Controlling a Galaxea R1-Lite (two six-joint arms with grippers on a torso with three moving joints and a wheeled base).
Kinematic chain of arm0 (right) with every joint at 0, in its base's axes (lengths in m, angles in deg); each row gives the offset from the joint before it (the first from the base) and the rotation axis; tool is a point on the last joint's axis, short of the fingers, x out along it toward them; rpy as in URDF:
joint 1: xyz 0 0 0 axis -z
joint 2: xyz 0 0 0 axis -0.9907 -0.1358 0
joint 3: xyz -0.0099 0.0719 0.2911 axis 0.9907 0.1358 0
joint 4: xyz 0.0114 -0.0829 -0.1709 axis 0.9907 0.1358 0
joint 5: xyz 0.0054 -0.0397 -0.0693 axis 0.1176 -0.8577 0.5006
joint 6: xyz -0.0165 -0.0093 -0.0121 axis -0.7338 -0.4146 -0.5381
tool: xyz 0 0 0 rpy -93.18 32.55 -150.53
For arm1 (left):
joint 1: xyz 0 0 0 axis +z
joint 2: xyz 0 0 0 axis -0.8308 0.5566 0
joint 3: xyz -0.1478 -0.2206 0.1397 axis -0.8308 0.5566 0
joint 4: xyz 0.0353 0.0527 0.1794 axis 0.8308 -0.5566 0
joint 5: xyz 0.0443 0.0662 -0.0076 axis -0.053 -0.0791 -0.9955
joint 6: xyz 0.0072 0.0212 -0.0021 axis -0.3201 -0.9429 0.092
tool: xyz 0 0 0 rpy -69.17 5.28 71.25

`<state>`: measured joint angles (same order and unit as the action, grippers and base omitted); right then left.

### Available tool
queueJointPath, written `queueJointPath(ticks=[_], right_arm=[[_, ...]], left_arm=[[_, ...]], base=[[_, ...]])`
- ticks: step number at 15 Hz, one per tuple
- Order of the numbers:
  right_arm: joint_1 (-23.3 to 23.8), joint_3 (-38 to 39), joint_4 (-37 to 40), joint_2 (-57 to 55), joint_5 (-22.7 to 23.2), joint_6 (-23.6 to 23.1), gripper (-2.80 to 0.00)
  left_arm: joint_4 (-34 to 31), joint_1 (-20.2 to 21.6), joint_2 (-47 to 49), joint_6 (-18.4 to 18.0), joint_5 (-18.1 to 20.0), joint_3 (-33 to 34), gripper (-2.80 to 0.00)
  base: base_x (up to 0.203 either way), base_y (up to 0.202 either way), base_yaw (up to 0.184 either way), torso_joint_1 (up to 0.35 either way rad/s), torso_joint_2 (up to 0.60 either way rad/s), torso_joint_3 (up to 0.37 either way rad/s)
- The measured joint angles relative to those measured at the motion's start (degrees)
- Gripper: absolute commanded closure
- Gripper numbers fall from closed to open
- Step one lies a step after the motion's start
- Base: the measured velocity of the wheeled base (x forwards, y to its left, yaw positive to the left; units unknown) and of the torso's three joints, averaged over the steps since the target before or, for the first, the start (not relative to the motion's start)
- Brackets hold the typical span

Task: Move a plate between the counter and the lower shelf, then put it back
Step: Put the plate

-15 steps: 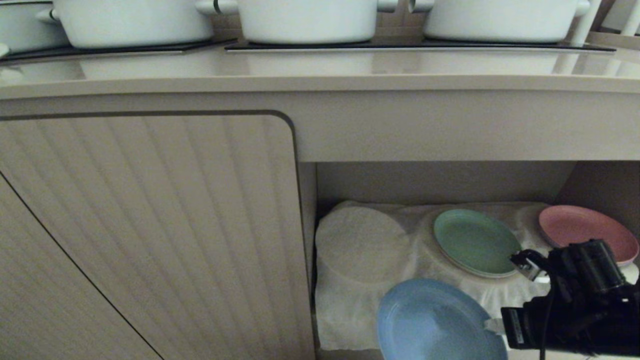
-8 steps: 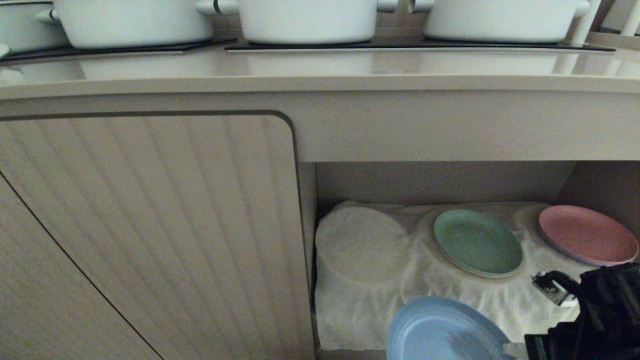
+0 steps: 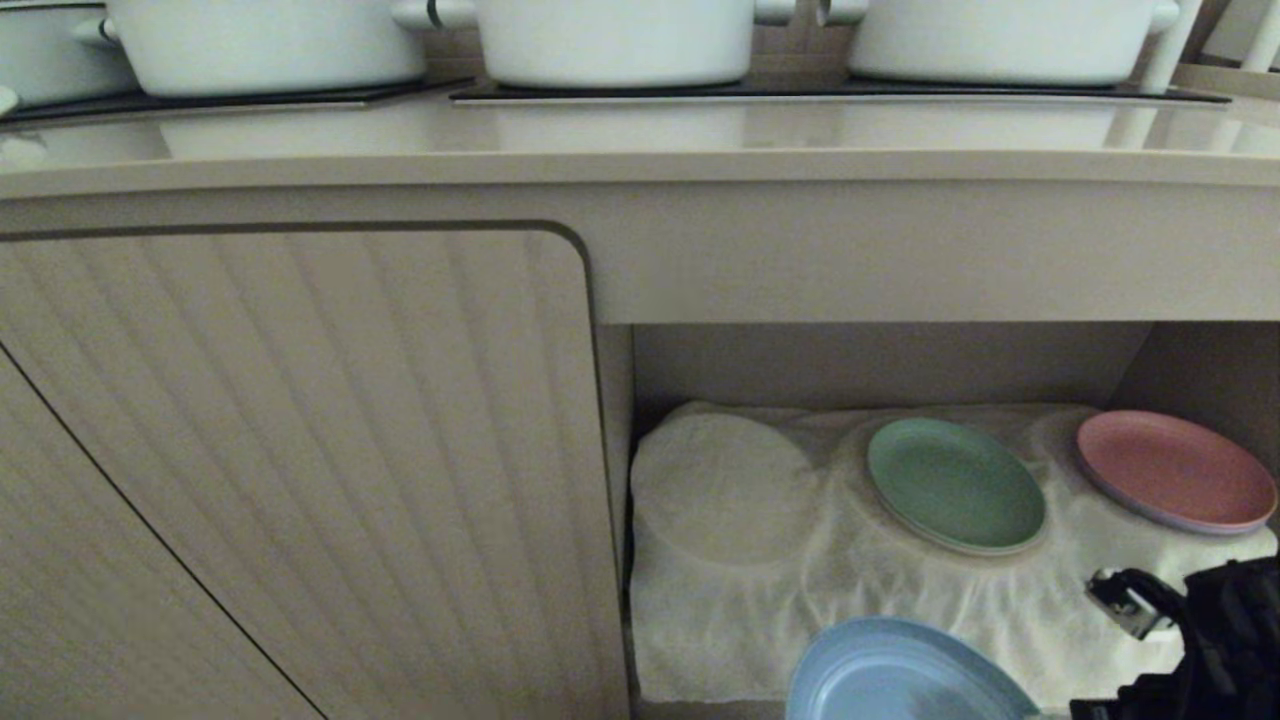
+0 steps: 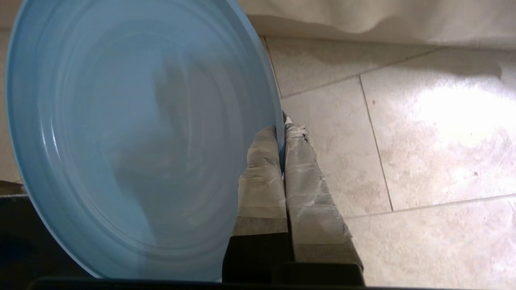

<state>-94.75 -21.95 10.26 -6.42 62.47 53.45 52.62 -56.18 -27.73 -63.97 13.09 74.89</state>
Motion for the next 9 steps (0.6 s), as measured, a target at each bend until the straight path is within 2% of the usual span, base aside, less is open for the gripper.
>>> queueJointPath(ticks=[9], right_arm=[[0.1,3.9,0.0,3.8,-0.1,0.0,0.0]], left_arm=[[0.0,0.0,0.0,0.0,0.0,0.0,0.0]], base=[[0.0,0.0,0.0,0.0,0.0,0.0]])
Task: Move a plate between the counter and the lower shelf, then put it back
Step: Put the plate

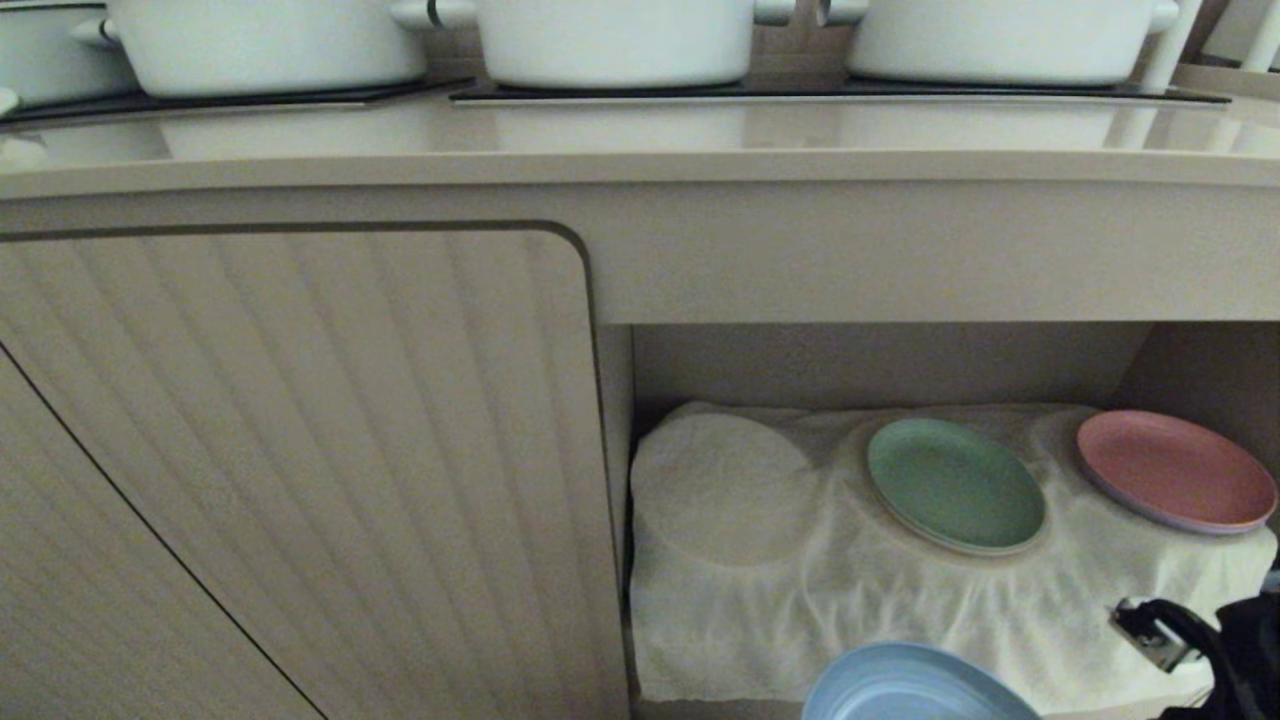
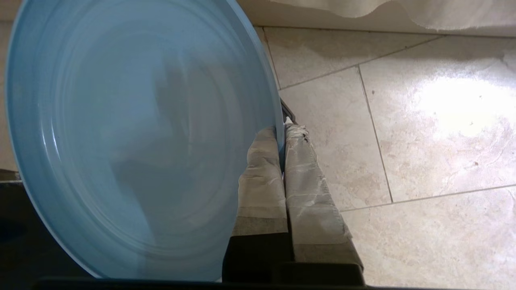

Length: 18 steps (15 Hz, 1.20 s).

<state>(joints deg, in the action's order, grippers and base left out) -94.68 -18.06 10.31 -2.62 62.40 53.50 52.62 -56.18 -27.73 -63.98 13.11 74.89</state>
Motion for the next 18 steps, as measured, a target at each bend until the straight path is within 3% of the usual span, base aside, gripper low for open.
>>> queueJointPath(ticks=[18], right_arm=[[0.0,2.0,-0.4,1.5,0.0,-0.1,0.0]], left_arm=[[0.0,0.0,0.0,0.0,0.0,0.0,0.0]], base=[[0.0,0.0,0.0,0.0,0.0,0.0]])
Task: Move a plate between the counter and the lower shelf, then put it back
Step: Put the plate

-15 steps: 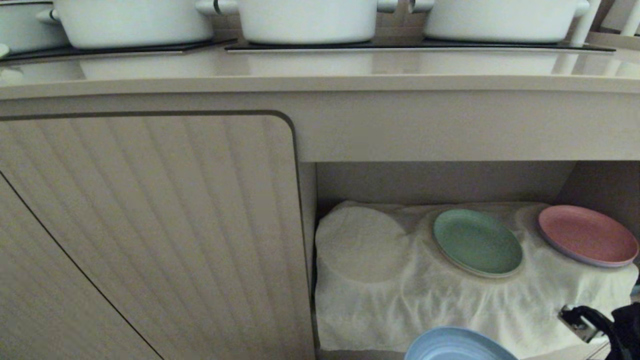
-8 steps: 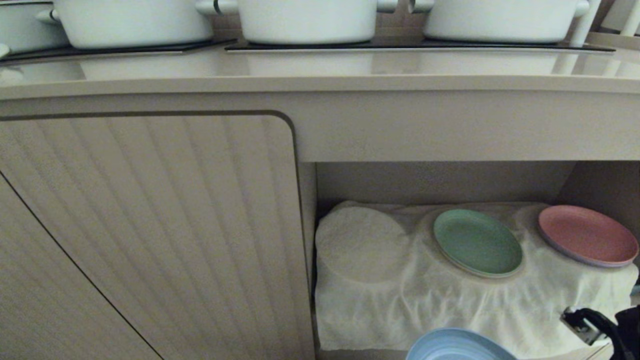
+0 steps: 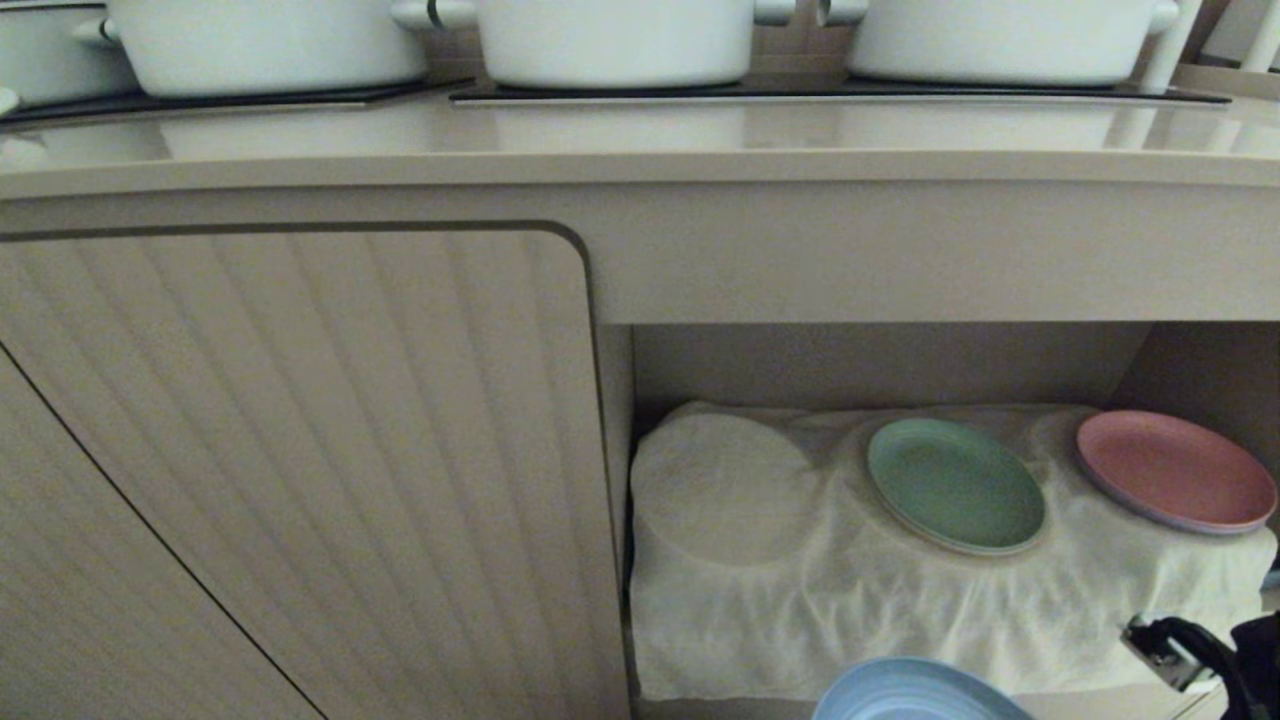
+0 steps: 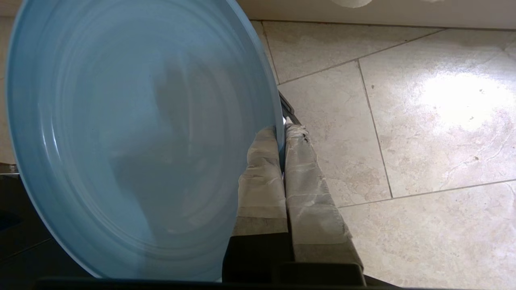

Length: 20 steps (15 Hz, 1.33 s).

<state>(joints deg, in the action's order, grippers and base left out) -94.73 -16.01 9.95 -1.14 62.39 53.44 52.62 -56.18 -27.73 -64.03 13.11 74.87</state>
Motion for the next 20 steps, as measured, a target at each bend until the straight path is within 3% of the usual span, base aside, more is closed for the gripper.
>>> queueJointPath(ticks=[20], right_arm=[[-0.1,-0.1,0.0,-0.5,0.1,0.0,0.0]], left_arm=[[0.0,0.0,0.0,-0.4,0.0,0.0,0.0]], base=[[0.0,-0.004,-0.001,0.0,0.0,0.0]])
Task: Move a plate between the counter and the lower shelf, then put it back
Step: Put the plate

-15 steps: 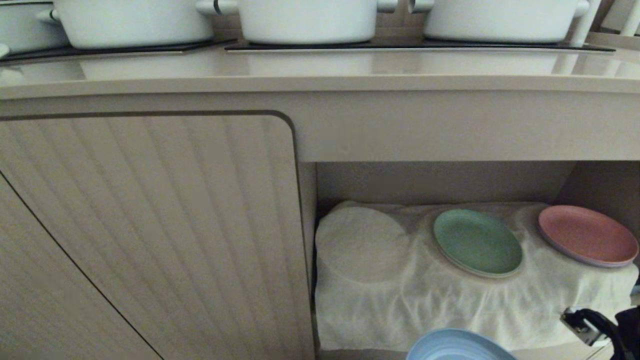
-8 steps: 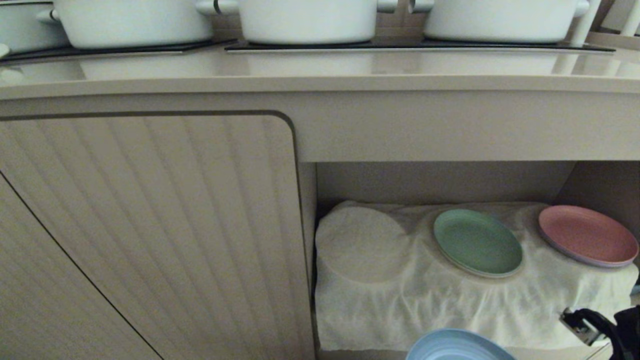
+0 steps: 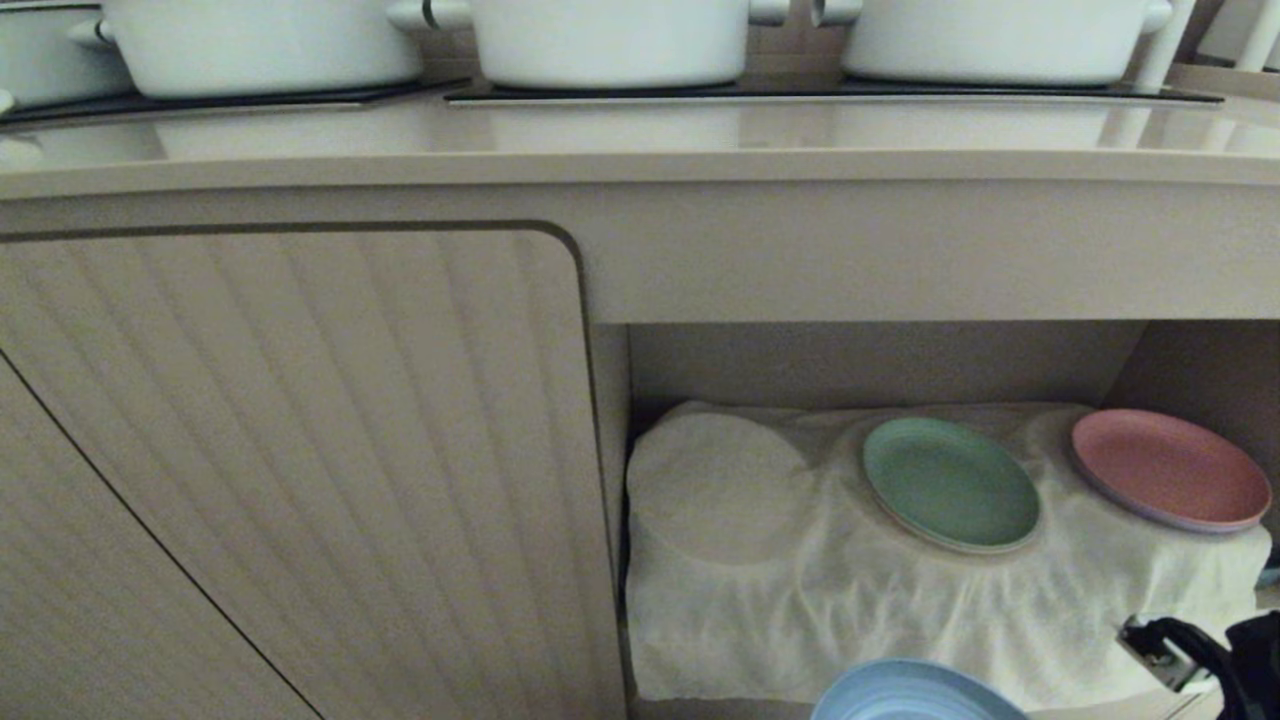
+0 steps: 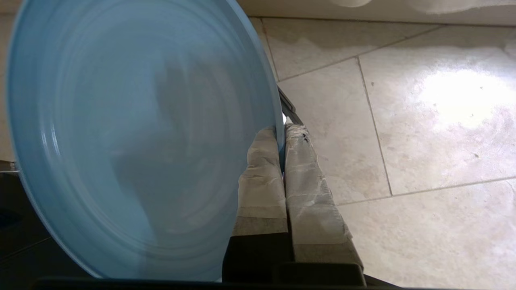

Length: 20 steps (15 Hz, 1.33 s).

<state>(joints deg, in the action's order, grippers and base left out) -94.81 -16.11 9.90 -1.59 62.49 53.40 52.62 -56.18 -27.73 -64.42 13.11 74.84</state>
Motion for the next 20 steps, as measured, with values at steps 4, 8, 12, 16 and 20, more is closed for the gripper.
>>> queueJointPath(ticks=[4,8,12,16,20], right_arm=[[0.0,0.0,0.1,0.0,0.0,-0.1,0.0],[0.0,0.0,0.0,0.0,0.0,-0.1,0.0],[0.0,0.0,0.0,0.0,0.0,-0.1,0.0],[0.0,0.1,0.0,0.0,0.0,-0.1,0.0],[0.0,0.1,0.0,0.0,0.0,-0.1,0.0]], left_arm=[[0.0,0.0,0.0,0.0,0.0,0.0,0.0],[0.0,0.0,0.0,0.0,0.0,0.0,0.0],[0.0,0.0,0.0,0.0,0.0,0.0,0.0],[0.0,0.0,0.0,0.0,0.0,0.0,0.0],[0.0,0.0,0.0,0.0,0.0,0.0,0.0]], base=[[0.0,-0.175,-0.004,0.002,0.0,0.005],[0.0,-0.192,0.0,0.0,0.0,0.004],[0.0,-0.195,0.002,0.004,0.0,0.001],[0.0,-0.197,0.0,0.004,0.0,0.003],[0.0,-0.195,0.0,0.001,0.0,0.003]])
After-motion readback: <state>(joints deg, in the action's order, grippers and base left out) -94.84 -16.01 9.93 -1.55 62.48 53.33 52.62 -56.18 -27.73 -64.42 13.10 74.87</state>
